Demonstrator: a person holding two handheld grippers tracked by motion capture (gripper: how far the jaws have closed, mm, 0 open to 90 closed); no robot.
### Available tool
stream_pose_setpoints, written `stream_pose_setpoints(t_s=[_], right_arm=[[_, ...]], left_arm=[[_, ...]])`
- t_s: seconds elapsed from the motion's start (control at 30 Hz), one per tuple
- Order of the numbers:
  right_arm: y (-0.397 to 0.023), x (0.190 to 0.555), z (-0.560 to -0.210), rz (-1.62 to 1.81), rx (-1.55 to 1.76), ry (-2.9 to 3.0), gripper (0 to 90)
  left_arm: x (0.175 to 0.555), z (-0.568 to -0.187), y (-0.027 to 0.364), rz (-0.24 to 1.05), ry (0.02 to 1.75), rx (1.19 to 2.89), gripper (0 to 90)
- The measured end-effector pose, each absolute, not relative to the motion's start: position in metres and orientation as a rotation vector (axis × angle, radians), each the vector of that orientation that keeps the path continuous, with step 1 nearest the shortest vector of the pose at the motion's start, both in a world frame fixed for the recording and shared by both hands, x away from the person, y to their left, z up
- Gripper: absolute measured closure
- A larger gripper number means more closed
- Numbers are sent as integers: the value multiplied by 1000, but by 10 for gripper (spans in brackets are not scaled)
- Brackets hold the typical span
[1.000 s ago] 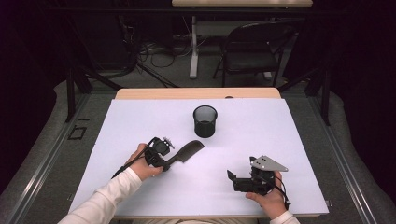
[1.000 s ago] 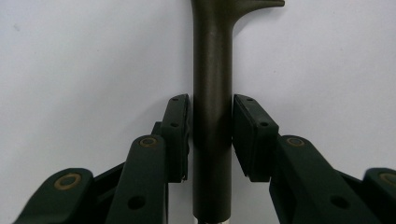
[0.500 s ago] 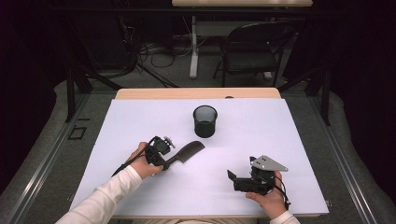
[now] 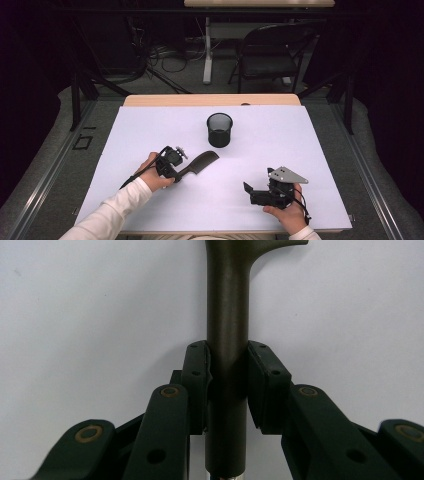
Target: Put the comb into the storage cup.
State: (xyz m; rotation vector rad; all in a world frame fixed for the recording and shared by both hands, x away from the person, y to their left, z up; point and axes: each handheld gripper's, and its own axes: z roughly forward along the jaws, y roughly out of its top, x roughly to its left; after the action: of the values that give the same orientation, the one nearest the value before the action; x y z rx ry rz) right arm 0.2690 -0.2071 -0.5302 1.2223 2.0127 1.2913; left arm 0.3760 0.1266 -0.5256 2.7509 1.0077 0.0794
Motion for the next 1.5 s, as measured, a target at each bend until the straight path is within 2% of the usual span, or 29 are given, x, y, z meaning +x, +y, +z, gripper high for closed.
stream_pose_setpoints(t_s=[0.9,1.5], right_arm=[[-207,269,-531,1285,1224,2013,22],[-207,269,-531,1279,1226,2016,28]], left_arm=[[371,-520,129,90,990,2711,723],[366,-510,139,113,992,2608,723]])
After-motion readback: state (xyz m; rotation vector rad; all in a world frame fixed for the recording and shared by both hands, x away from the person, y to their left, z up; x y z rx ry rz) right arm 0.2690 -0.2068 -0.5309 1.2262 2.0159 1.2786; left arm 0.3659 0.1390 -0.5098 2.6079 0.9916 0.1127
